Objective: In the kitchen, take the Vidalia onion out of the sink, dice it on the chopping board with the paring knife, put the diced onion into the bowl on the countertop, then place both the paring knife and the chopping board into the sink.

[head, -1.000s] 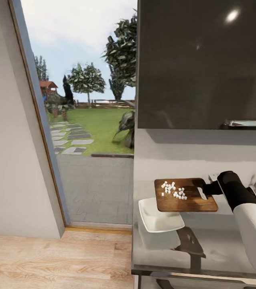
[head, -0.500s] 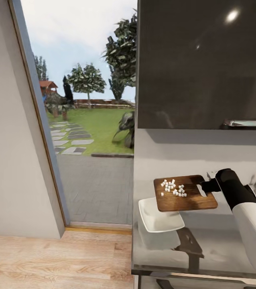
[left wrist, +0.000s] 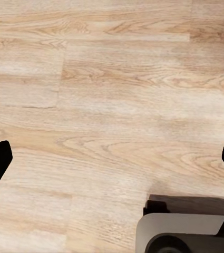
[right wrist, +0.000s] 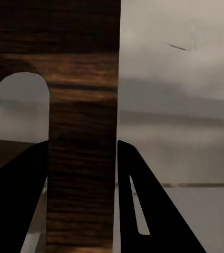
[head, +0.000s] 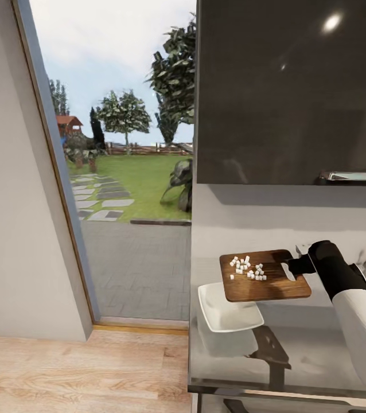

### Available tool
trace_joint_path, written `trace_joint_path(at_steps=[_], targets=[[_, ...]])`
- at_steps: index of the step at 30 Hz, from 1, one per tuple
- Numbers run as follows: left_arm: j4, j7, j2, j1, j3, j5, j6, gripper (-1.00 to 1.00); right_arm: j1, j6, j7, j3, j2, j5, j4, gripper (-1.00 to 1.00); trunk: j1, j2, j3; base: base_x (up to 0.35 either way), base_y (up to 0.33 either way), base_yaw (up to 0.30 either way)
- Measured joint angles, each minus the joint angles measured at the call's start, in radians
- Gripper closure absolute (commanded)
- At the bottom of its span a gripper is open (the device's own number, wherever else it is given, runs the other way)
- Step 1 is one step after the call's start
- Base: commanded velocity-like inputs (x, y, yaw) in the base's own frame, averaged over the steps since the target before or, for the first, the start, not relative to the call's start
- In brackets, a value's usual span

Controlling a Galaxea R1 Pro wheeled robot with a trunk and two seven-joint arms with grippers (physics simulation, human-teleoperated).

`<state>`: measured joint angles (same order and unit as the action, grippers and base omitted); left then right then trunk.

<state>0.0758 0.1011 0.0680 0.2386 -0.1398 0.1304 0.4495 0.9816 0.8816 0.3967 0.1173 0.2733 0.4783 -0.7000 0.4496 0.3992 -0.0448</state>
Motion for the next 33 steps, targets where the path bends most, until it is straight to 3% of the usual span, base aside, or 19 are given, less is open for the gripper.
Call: trace_joint_path(at_steps=[5, 10, 19, 25, 33], targets=[[0.0, 0.0, 0.0, 0.001, 0.0, 0.0, 0.0, -1.0, 0.0, 0.0, -0.009, 0.0, 0.001, 0.002, -0.001, 1.0, 0.0, 0.0, 0.0, 0.0, 0.0, 0.0], [0.0, 0.0, 0.0, 0.001, 0.0, 0.0, 0.0, -1.0, 0.0, -0.002, -0.089, 0.0, 0.0, 0.004, -0.001, 1.0, 0.0, 0.0, 0.0, 0.0, 0.0, 0.0], [0.0, 0.0, 0.0, 0.0, 0.0, 0.0, 0.0, -1.0, 0.0, -0.002, -0.123, -0.001, -0.001, 0.003, -0.001, 1.0, 0.0, 0.0, 0.0, 0.0, 0.0, 0.0], [0.0, 0.0, 0.0, 0.001, 0.0, 0.0, 0.0, -1.0, 0.0, -0.003, -0.164, -0.046, -0.007, 0.001, -0.001, 1.0, 0.0, 0.0, 0.0, 0.0, 0.0, 0.0], [0.0, 0.0, 0.0, 0.0, 0.001, 0.0, 0.0, -1.0, 0.0, -0.004, -0.168, -0.054, -0.009, 0.0, -0.006, 1.0, 0.0, 0.0, 0.0, 0.0, 0.0, 0.0]])
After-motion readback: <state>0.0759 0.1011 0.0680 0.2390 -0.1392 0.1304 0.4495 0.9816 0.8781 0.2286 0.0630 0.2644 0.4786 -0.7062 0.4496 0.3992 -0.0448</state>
